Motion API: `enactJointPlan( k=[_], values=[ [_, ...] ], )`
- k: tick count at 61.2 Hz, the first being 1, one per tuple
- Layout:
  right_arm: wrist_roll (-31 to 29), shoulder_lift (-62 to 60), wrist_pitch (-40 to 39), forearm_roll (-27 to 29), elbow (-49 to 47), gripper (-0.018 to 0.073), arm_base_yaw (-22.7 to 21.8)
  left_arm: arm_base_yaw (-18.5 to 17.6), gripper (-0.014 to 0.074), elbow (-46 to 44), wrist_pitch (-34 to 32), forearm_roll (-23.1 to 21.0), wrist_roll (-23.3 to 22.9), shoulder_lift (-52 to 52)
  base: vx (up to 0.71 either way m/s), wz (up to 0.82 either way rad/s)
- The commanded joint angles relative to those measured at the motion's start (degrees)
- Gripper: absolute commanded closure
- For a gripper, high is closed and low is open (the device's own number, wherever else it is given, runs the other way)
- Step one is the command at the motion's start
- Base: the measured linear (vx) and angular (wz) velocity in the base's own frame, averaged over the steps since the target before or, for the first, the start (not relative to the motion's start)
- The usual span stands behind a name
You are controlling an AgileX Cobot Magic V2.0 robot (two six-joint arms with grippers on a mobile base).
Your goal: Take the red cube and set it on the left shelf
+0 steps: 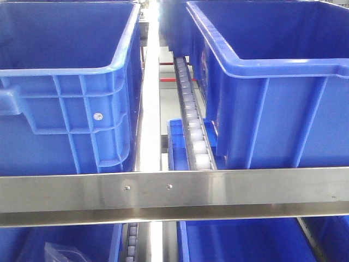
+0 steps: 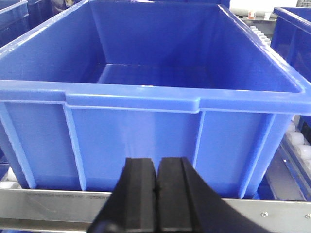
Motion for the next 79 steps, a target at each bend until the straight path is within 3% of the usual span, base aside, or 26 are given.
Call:
enactJointPlan(
  k=[1,79],
  values=[
    [0.8,-1.0,-5.1,-2.1,-1.4,0.0502,-0.2,-0.4,0.0491,1.3,-5.1,-0.3,0.0,0.0,0.00,0.00],
    [0.6,-1.0,-3.6,-1.4,-1.4,0.0502,-0.2,-0.4,0.0491,1.3,-5.1,-0.3,0.0,0.0,0.00,0.00]
  ],
)
